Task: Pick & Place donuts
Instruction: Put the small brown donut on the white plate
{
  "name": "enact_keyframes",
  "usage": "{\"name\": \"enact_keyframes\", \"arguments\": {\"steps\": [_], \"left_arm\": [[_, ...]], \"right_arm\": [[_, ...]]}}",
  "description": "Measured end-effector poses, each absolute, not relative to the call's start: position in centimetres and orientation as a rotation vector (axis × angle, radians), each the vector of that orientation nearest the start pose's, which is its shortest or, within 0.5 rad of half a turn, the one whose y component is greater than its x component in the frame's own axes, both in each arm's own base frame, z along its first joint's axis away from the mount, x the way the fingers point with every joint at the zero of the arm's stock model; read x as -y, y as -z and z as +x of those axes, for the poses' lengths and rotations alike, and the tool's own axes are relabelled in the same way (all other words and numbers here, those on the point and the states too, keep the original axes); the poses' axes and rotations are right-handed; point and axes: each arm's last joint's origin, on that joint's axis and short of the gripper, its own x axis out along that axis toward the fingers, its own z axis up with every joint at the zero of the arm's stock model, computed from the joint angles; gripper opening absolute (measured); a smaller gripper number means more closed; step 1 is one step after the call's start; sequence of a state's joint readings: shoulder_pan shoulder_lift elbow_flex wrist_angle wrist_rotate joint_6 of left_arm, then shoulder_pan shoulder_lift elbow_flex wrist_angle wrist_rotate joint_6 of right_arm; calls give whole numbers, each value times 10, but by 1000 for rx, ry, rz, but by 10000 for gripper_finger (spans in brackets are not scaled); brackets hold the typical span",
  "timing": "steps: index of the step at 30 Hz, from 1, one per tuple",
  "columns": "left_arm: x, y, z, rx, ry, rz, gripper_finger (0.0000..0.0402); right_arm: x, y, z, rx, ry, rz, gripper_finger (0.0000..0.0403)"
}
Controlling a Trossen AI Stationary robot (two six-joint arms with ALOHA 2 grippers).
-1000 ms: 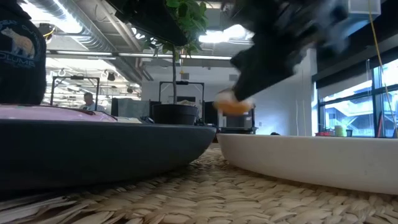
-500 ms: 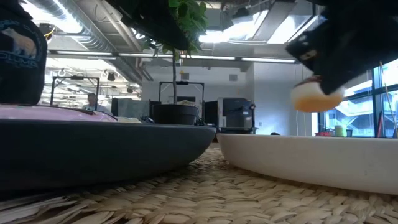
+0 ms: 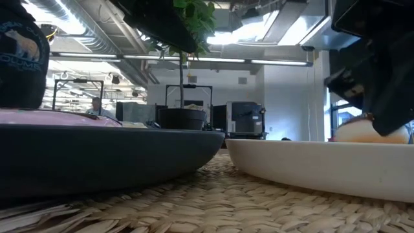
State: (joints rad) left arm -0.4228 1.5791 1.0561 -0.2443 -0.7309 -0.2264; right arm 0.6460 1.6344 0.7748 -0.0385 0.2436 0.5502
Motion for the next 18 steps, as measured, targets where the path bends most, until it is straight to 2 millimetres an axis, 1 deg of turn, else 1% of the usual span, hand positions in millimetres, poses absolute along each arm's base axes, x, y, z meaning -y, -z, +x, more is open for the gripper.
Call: {"name": "enact_keyframes", "arguments": {"steps": [4,12,14,18], "left_arm": [[117,-235,308,-605,-362,203,130],[117,-235,308,-605,-362,203,130],[117,-235,308,-605,-362,203,130],[117,-235,308,-605,-362,203,130]], "right_arm": [[-175,-142,243,-882,-129,144,43],[-175,-142,244,-875,-156,89,46],[-175,-142,243,-874,-166,73,56],[-175,-142,243,-877,-169,73,89]]}}
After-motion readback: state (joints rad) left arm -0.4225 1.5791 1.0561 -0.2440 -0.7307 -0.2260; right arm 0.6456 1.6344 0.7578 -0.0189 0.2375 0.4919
